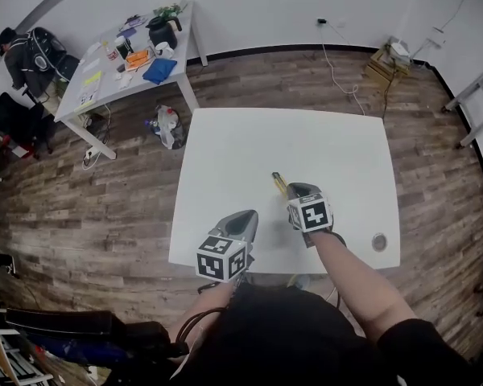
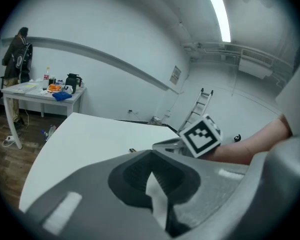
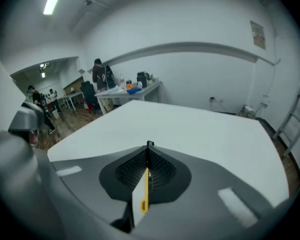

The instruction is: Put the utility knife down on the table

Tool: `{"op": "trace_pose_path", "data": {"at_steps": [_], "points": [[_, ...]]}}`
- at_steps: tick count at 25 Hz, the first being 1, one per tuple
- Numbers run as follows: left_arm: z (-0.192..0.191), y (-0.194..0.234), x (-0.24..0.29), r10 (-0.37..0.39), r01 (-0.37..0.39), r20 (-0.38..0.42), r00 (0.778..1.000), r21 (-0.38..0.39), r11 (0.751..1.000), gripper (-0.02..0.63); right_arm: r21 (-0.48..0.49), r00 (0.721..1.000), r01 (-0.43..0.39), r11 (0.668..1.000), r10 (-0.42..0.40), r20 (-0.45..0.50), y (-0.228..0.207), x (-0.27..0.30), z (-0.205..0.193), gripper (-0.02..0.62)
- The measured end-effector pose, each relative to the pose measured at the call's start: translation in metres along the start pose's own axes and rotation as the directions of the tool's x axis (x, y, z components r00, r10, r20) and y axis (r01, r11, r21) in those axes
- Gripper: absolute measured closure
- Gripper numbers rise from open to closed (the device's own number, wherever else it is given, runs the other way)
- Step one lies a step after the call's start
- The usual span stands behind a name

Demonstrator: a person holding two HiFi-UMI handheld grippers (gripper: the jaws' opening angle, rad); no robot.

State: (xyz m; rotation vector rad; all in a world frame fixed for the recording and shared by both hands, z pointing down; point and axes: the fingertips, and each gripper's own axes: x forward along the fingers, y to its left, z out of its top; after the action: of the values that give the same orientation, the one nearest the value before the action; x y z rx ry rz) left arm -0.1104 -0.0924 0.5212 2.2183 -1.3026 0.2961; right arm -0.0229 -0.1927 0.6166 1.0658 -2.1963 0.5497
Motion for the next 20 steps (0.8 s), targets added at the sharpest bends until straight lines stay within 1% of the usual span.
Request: {"op": "trace_pose_path", "data": {"at_steps": [2,4,7,9,10,12,16,20], "points": [[0.011,-0.004,0.003,-0.01,0.009,0.006,1.0,0.027,1.0,0.604,-0.001,0.993,-0.022,1.0,0.022,0.118,0.006,-0.041,0.022,0.574],[0.02,-0.01,0.008,-0.022,0.021,0.011,1.0,0.05,0.999,0.604,-0.007,0.974,-0.027,1.0,0.028,0.223,0.008,-0.085,0.041,0.574],[0.032,-0.02,0.017,-0.038,0.036,0.018,0.999,0.081,0.996,0.604,-0.01,0.934,0.029,1.0,-0.024,0.356,0.0,-0.147,0.062,0.574],[0.039,-0.025,0.022,-0.046,0.043,0.023,0.999,0.1,0.994,0.604,0.0,0.909,0.065,0.998,-0.06,0.412,-0.007,-0.176,0.067,0.575],[0.042,-0.028,0.024,-0.05,0.047,0.026,0.998,0.109,0.993,0.604,0.006,0.901,0.079,0.997,-0.074,0.427,-0.01,-0.186,0.067,0.575],[0.047,-0.034,0.028,-0.058,0.054,0.028,0.998,0.124,0.991,0.604,0.017,0.894,0.1,0.995,-0.097,0.437,-0.019,-0.198,0.064,0.575],[0.047,-0.041,0.035,-0.069,0.066,0.022,0.997,0.131,0.989,0.606,0.044,0.895,0.115,0.992,-0.123,0.429,-0.032,-0.201,0.054,0.575],[0.042,-0.04,0.036,-0.06,0.058,0.016,0.998,0.115,0.992,0.604,0.045,0.897,0.115,0.992,-0.123,0.425,-0.035,-0.199,0.05,0.575]]}}
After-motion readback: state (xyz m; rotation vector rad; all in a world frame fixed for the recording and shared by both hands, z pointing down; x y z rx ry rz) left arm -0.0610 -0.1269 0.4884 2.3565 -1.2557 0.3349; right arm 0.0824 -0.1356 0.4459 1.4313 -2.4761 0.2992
